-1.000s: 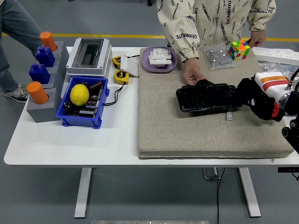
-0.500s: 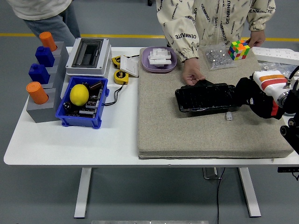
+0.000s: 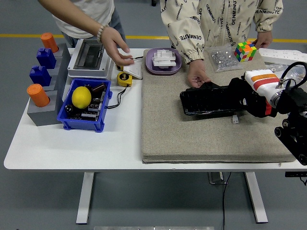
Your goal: Pick the rag up,wipe the panel,place it on the desk
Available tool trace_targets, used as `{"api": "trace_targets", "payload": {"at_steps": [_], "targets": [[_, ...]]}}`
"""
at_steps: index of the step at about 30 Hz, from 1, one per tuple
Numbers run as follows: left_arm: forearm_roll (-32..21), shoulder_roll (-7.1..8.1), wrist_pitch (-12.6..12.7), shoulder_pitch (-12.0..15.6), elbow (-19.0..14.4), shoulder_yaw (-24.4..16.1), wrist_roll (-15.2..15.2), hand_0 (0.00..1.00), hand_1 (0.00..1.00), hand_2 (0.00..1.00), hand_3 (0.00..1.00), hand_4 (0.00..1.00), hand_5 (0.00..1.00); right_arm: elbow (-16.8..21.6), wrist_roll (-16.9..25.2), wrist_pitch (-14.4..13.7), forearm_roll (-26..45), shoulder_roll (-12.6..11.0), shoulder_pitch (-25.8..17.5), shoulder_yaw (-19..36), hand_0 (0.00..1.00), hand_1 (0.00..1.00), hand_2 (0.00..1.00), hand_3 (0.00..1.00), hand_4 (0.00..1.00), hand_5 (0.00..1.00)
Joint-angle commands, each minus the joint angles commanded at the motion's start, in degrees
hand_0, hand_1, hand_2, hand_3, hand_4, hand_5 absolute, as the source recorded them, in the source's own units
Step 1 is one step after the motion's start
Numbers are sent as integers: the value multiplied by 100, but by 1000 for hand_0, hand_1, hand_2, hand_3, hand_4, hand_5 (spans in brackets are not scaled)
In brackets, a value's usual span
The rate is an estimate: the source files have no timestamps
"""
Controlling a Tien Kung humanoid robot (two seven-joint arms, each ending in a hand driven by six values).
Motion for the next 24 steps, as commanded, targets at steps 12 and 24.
{"api": "trace_targets", "payload": {"at_steps": [12,24], "targets": [[-16,4,-1,-3,5,26,0,603,635,637,561,635,445,14,-18,19,8,365,115,-156,215,308,376,372,904,31],[-29,10,-1,16,8,57,0,603,636,637,561,635,445,131,-59,55,17,746,248,-432,215,309,377,374,906,31]]}}
